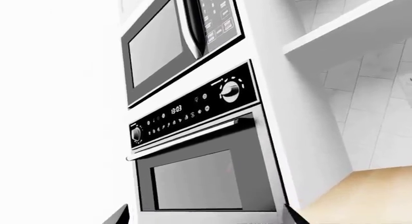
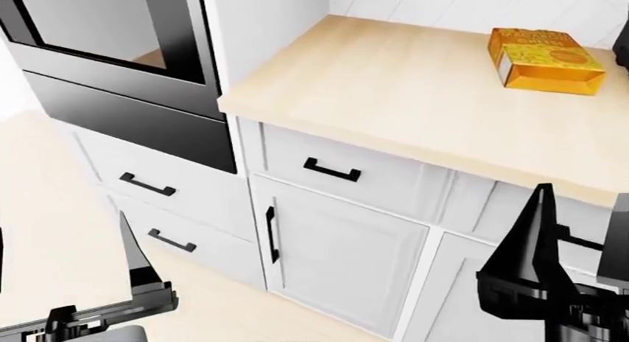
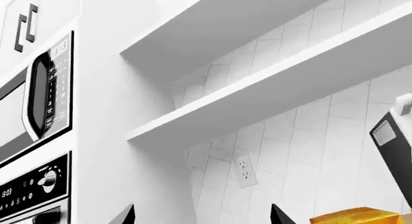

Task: Open the oven door

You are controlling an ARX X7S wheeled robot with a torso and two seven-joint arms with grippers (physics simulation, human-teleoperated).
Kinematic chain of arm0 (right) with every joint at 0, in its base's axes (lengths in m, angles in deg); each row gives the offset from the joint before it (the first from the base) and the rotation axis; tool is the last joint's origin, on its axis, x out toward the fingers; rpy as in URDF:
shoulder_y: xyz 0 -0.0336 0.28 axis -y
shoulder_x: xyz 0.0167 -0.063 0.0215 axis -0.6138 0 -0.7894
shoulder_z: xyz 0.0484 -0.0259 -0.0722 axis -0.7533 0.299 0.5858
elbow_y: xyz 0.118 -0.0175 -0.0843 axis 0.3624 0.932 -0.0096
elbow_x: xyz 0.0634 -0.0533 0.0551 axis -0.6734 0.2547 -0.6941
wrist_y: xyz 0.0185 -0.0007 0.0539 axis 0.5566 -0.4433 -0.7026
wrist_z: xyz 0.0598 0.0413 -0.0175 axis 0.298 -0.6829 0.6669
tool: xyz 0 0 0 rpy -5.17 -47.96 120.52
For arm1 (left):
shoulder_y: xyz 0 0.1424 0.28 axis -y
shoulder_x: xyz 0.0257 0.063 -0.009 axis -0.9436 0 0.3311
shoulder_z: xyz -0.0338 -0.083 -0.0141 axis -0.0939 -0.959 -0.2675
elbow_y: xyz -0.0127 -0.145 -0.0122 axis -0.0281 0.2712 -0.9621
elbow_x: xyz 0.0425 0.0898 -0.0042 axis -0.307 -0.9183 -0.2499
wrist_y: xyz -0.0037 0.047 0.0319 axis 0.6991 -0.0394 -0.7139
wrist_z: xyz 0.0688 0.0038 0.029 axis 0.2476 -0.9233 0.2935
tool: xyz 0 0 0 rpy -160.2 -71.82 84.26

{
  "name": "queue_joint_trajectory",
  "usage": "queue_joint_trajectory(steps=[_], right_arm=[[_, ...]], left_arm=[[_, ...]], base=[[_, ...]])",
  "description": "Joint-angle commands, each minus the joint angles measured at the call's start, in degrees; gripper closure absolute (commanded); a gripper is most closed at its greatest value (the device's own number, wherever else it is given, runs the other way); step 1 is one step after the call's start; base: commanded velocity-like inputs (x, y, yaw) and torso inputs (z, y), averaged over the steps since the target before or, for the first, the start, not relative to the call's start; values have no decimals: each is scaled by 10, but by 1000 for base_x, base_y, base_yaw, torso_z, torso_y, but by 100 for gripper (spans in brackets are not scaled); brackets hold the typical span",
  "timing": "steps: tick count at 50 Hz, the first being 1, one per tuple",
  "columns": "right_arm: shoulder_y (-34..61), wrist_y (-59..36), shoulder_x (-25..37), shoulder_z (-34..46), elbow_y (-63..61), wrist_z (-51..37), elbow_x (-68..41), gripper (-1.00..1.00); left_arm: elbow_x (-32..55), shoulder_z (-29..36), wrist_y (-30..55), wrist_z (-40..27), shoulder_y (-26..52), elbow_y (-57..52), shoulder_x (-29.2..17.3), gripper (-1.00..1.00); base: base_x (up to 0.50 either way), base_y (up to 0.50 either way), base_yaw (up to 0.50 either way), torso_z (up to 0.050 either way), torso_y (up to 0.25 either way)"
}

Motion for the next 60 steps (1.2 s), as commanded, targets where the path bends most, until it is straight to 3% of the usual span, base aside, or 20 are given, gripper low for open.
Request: queue_joint_trajectory(steps=[1,49,60], right_arm=[[0,3,3,3,1,-2,0,-100],[5,0,16,9,3,-21,1,-100],[3,-11,27,15,-2,-21,-11,-100]], left_arm=[[1,1,0,-4,-1,-1,-3,-100],[4,8,2,-19,-3,0,-15,-100],[5,12,6,-20,1,0,-18,-100]], base=[[0,0,500,0,0],[0,0,500,0,0],[129,113,0,0,0]])
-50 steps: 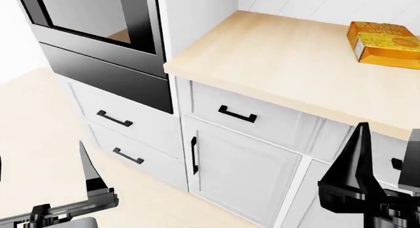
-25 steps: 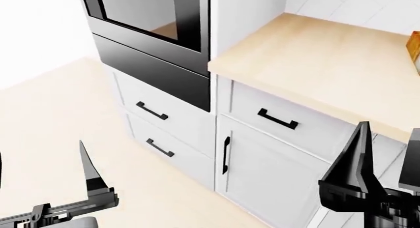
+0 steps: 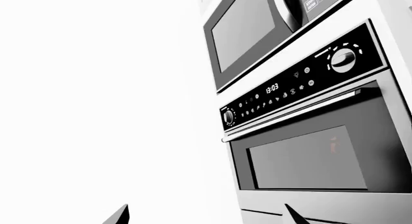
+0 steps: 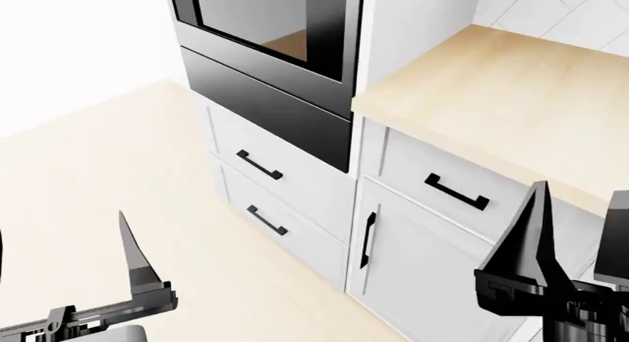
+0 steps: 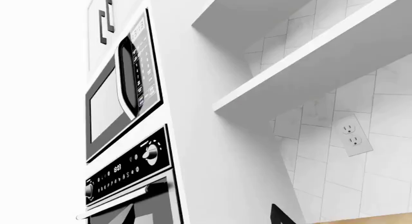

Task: Open the oven door

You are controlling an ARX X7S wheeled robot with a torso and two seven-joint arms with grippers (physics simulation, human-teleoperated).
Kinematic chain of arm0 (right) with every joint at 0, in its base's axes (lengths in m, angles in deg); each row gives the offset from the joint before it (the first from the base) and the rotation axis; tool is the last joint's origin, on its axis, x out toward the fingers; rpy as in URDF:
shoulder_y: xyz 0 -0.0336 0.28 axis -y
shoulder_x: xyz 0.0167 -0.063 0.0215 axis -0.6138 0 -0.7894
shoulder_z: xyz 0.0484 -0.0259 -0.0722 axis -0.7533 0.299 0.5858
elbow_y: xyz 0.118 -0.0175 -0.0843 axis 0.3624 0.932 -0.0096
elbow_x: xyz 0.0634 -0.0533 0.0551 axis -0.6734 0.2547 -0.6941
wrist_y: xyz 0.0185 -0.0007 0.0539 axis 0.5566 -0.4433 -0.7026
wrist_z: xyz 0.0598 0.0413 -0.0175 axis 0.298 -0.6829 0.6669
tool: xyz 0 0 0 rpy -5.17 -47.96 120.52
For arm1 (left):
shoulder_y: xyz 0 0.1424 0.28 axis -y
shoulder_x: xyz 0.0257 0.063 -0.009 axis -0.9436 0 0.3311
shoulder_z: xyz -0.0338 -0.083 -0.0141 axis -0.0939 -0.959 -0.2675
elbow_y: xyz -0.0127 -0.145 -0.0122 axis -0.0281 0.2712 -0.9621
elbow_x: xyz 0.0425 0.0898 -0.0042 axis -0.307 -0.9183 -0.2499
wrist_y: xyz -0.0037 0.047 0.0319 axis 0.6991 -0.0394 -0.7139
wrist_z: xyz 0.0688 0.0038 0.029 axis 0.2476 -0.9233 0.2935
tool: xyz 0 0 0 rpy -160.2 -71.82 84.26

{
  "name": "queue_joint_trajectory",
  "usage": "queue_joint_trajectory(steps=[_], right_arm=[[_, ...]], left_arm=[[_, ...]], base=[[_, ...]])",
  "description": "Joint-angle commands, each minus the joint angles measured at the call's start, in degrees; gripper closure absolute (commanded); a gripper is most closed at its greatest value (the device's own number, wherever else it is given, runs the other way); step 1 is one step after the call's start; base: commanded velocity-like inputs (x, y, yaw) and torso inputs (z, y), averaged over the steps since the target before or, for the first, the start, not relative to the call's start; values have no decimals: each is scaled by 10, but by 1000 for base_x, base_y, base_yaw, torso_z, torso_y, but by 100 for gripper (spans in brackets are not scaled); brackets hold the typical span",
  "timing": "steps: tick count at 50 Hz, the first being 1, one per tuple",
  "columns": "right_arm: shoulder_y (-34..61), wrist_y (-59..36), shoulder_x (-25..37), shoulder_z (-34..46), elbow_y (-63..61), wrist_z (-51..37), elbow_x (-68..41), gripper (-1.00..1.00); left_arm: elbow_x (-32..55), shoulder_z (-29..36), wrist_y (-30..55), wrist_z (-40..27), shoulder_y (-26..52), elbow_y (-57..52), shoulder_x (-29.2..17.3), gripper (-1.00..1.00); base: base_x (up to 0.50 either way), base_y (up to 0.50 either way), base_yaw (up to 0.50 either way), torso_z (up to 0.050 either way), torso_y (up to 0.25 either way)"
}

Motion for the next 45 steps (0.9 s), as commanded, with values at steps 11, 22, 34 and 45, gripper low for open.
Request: queue_joint_trajectory(steps=[11,22,34,45], right_arm=[[1,-8,11,4,-3,-6,-11,-100],[-1,-3,12,5,-2,-7,-11,-100],[0,-7,15,6,-4,-12,-17,-100],[0,0,16,7,-4,-12,-16,-100]], left_arm=[[1,4,2,-5,1,0,-5,-100],[2,5,1,-9,0,0,-7,-100],[2,6,3,-12,2,1,-10,-100],[3,8,6,-13,5,0,-13,-100]], base=[[377,329,0,0,0],[377,329,0,0,0],[486,189,0,0,0],[468,199,0,0,1]])
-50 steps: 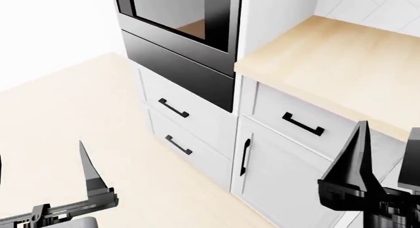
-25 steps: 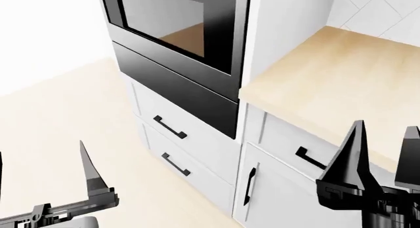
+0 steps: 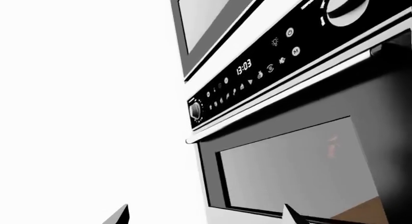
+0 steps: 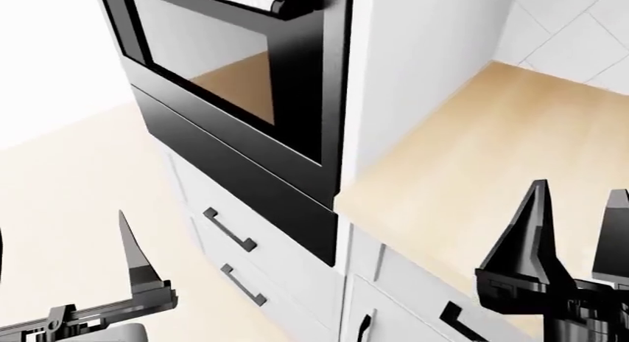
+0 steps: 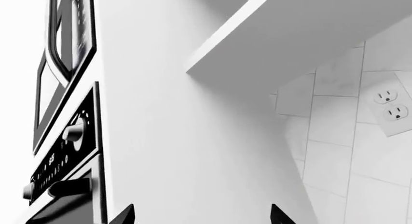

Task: Open the oven door

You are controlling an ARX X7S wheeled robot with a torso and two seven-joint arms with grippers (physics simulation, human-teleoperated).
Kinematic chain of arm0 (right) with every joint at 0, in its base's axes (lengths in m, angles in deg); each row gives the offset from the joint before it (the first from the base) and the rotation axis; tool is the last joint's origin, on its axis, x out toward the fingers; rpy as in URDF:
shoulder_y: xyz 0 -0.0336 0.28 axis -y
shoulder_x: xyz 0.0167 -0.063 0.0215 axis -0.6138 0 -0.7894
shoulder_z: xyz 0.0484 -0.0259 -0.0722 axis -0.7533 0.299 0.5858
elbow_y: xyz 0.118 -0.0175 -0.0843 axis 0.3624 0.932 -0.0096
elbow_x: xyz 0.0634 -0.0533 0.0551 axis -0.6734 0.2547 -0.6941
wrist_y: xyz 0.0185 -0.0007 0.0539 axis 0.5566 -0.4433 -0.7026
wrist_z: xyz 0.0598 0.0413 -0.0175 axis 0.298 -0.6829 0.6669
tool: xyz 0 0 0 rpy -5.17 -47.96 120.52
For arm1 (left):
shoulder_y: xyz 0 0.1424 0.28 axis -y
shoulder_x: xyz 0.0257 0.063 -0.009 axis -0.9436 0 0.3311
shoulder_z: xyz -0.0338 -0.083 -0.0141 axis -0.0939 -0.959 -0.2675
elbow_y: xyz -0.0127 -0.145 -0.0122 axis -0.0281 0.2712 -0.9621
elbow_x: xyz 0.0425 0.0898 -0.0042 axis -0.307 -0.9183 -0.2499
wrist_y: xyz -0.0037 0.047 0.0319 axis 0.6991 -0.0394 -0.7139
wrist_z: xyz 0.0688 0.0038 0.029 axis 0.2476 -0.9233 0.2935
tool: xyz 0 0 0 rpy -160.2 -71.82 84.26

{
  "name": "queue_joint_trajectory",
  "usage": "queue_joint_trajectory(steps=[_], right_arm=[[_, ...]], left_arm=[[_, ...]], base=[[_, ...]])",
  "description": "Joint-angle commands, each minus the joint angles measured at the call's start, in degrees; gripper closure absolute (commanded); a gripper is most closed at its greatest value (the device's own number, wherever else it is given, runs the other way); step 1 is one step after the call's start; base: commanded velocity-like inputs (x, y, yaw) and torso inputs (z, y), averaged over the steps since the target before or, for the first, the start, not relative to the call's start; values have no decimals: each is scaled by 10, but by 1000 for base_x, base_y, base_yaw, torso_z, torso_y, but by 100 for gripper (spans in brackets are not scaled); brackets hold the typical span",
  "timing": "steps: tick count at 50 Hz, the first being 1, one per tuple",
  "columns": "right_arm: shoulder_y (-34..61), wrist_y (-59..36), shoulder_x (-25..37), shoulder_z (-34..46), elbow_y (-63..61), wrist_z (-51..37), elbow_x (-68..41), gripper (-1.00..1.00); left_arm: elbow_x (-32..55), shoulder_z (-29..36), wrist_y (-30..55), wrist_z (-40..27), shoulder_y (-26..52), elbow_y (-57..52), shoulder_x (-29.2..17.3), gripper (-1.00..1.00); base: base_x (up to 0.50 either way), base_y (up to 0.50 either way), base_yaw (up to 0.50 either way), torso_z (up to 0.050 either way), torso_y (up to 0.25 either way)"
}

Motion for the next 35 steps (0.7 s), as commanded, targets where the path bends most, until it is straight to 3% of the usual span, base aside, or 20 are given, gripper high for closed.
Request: queue_joint_trajectory(steps=[1,24,35], right_arm=[[-1,6,0,2,0,0,0,-100],[-1,12,3,0,-2,-8,-5,-100],[-2,17,3,3,-1,-7,-3,-100]], left_arm=[[2,1,1,-2,0,-1,-3,-100],[7,-4,12,-1,-5,-19,-15,-100],[-66,-4,144,92,67,-71,-95,-100]], base=[[377,329,0,0,0],[16,14,0,0,0],[0,0,0,0,0]])
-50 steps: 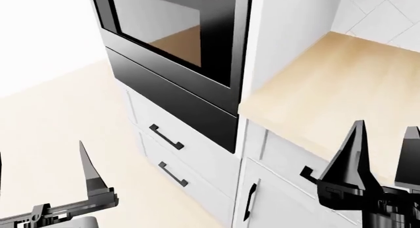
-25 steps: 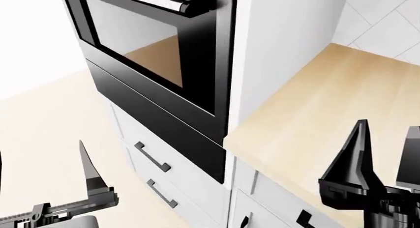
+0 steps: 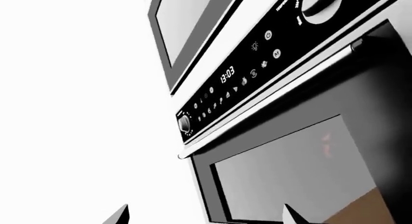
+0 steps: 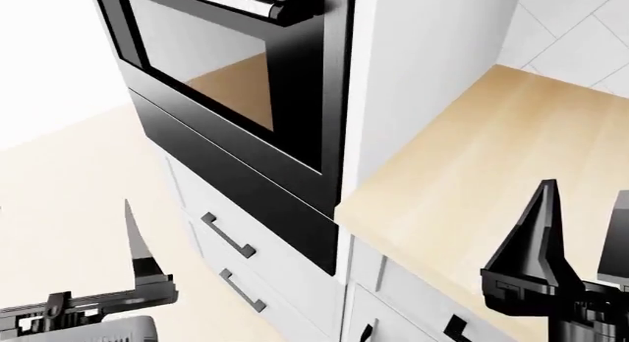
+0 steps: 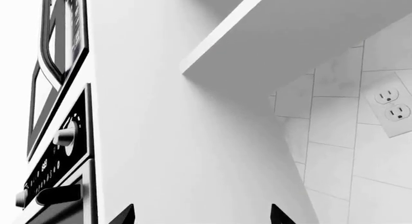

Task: Open the oven door

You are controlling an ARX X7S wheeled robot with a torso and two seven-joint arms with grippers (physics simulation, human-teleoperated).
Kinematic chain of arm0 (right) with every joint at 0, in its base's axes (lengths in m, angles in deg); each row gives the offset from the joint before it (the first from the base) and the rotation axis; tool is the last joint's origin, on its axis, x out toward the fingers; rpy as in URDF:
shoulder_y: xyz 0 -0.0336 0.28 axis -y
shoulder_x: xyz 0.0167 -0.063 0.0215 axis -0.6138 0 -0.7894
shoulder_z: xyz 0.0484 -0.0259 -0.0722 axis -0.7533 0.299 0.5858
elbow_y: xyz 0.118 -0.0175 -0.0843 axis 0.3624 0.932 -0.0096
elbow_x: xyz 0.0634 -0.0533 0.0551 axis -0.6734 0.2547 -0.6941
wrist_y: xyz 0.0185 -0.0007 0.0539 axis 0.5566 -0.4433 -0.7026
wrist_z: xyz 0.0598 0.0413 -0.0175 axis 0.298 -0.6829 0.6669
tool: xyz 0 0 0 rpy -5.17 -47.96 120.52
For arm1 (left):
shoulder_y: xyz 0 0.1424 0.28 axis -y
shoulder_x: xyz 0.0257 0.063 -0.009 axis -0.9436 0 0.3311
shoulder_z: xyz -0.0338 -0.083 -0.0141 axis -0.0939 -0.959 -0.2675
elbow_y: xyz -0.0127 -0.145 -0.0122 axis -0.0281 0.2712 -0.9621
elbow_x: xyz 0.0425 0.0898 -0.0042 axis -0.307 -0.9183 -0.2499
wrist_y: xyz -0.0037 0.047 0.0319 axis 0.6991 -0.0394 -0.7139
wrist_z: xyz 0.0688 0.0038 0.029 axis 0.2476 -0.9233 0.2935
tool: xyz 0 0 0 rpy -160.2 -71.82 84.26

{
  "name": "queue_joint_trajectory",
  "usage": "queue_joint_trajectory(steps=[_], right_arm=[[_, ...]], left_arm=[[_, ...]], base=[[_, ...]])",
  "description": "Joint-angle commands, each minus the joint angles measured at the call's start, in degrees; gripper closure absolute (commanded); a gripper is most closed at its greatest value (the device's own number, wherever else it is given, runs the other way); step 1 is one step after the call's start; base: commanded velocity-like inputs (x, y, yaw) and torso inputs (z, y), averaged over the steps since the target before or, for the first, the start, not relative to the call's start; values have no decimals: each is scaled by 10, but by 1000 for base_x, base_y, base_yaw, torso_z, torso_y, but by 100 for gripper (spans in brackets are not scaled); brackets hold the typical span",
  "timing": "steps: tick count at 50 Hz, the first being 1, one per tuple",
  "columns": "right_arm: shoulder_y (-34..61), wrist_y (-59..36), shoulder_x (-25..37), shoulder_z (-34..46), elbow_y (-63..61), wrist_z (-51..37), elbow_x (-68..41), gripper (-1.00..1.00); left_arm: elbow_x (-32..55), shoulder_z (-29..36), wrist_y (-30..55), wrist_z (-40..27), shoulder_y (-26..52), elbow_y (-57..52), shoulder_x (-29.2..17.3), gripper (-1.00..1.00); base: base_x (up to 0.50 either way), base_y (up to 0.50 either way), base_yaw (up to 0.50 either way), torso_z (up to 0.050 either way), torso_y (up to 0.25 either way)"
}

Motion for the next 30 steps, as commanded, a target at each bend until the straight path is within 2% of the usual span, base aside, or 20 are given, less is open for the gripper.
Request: queue_joint_trajectory(steps=[1,7,12,16,21,30], right_arm=[[0,4,1,2,0,-1,1,-100],[2,0,3,2,0,-5,3,-100],[4,0,3,1,1,-8,6,-100],[3,1,4,1,1,-8,6,-100],[2,2,5,2,1,-9,7,-100],[2,5,5,4,5,-9,14,-100]], left_arm=[[-45,3,103,87,69,-39,-75,-100],[-42,16,161,180,152,-29,-141,-100],[-67,37,180,228,191,-6,-192,-100],[-74,44,196,259,222,-4,-216,-100],[-85,80,203,314,301,23,-248,-100],[-79,112,192,377,394,50,-276,-100]], base=[[0,0,0,0,0],[0,0,0,0,0],[0,0,0,0,0],[0,0,0,0,0],[0,0,0,0,0],[0,0,0,0,0]])
